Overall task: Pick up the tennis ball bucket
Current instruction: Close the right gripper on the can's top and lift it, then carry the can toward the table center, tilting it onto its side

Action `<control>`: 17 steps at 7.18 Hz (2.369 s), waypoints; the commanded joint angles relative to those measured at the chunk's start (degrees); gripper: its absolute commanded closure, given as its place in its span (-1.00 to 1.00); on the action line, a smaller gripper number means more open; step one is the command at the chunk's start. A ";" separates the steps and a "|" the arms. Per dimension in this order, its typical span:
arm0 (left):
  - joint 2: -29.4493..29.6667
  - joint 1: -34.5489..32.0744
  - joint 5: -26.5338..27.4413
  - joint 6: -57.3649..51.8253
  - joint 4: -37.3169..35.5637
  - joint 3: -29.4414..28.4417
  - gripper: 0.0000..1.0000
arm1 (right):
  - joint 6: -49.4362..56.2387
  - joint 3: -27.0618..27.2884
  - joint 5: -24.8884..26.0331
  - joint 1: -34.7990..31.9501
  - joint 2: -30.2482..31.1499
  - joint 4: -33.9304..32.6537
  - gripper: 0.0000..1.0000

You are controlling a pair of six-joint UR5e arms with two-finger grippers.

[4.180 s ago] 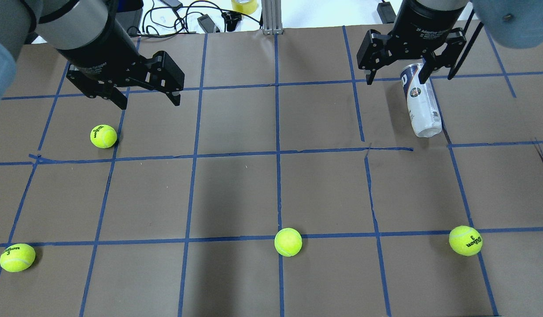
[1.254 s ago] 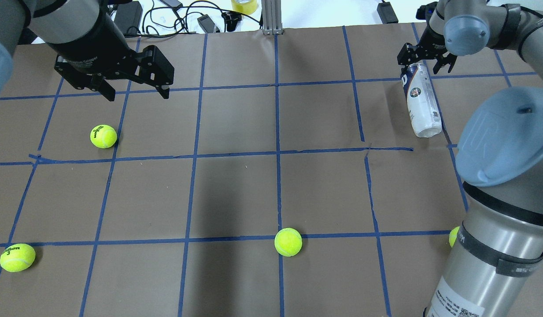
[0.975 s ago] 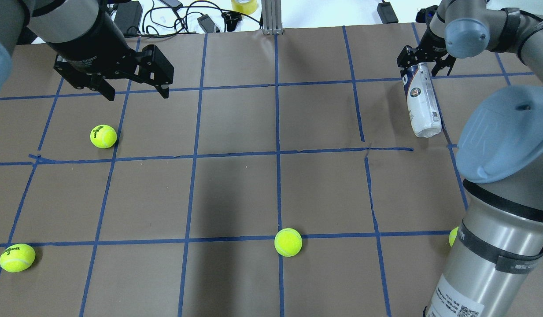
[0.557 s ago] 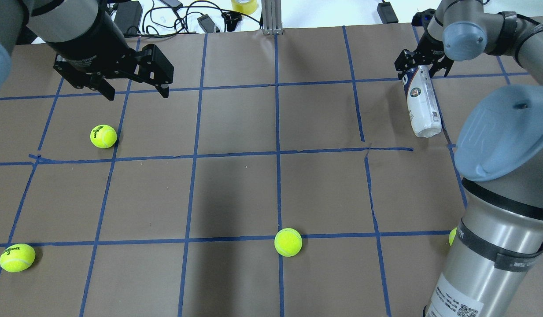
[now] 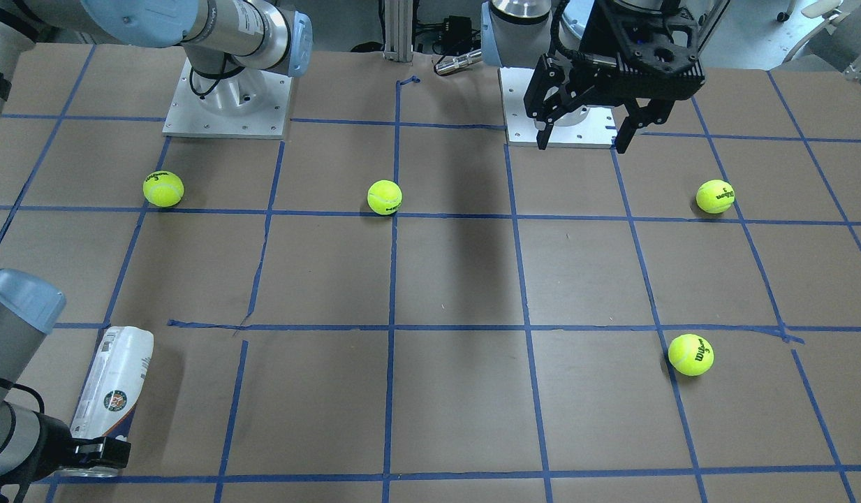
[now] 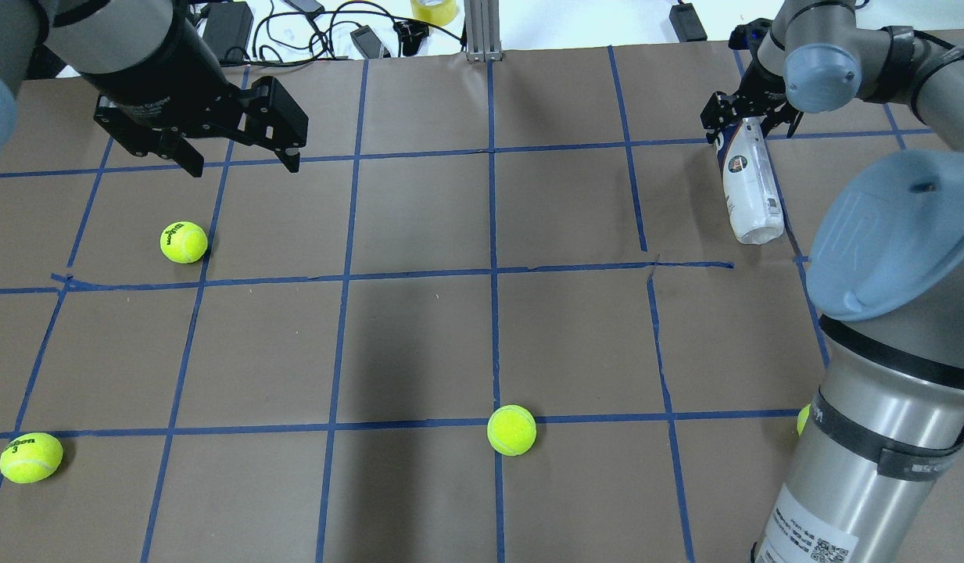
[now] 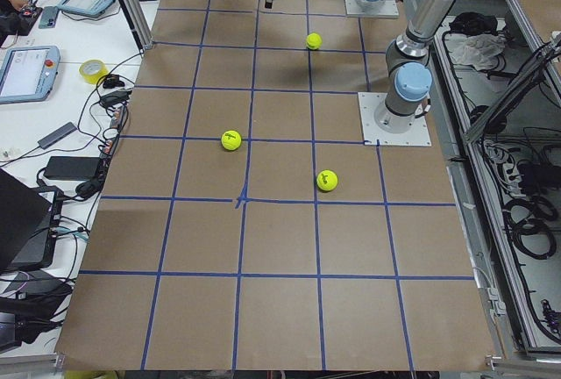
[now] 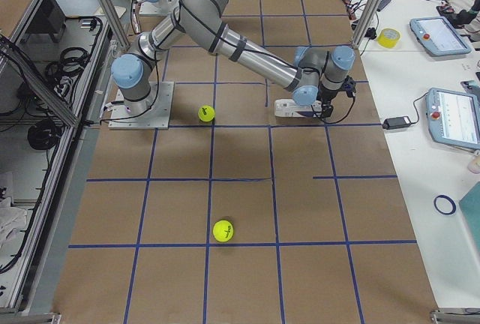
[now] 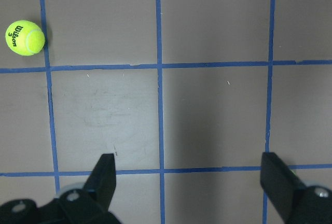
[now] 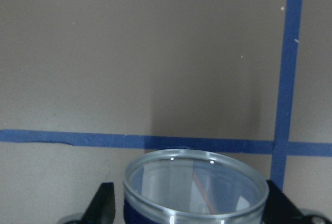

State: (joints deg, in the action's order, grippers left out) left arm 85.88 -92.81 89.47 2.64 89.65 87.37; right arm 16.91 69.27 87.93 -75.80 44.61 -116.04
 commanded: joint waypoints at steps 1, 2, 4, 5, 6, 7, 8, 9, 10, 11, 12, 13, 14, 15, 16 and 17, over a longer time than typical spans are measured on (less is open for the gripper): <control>-0.02 0.00 0.00 0.00 0.00 0.00 -1.00 | 0.22 -0.01 0.22 0.03 -0.14 -0.07 -0.58; -0.10 0.00 0.00 0.00 0.00 0.00 -1.00 | 0.14 0.07 -0.21 -0.05 -0.14 0.11 -0.48; -0.10 0.00 0.09 0.00 0.00 0.00 -1.00 | 0.22 -0.10 -0.57 -0.31 1.34 0.20 -0.23; -0.10 0.00 0.17 0.00 0.00 0.00 -1.00 | 0.31 -0.10 -0.57 -1.97 3.36 0.11 -0.18; -0.10 0.00 0.17 0.00 0.00 0.08 -1.00 | -0.04 -0.19 -0.48 -4.95 5.03 0.11 -0.14; -0.10 0.00 0.26 0.00 0.00 0.09 -1.00 | -0.13 -0.19 0.04 -8.19 6.18 0.20 -0.14; -0.10 0.00 0.26 0.00 0.00 0.09 -1.00 | -0.04 -0.19 0.22 -11.36 6.45 0.37 -0.13; -0.10 0.09 0.26 0.00 0.00 0.00 -1.00 | 0.40 -0.10 0.22 -14.44 6.37 0.29 -0.14; -0.10 0.09 0.18 0.00 0.00 0.00 -1.00 | 0.40 -0.01 1.01 -19.34 6.63 0.28 -0.13; -0.10 0.09 0.09 0.00 0.00 0.17 -1.00 | 0.31 -0.01 4.41 -24.70 6.63 -0.24 -0.10; -0.10 0.09 0.00 0.00 0.00 0.17 -1.00 | 1.18 -0.01 4.62 -27.80 6.63 0.19 -0.10; -0.10 0.09 0.00 0.00 0.00 0.26 -1.00 | 8.76 -0.01 1.92 -29.74 6.72 -0.06 0.02; -0.10 0.09 0.00 0.00 0.00 0.26 -1.00 | 10.40 0.16 -1.24 -30.98 6.89 0.45 0.07; -0.10 0.09 0.00 0.00 0.00 0.26 -1.00 | 15.29 0.77 -1.27 -32.82 6.81 0.46 0.07; -0.10 0.09 0.00 0.00 0.00 0.26 -1.00 | 22.56 1.47 -1.01 -34.66 6.98 0.55 0.06; -0.10 0.09 0.00 0.09 0.00 0.26 -1.00 | 26.38 2.09 -1.01 -35.81 6.89 0.55 0.06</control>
State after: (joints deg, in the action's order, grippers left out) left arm 85.78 -92.72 89.47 2.66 89.65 87.62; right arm 37.39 70.59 86.98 -109.85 51.51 -115.53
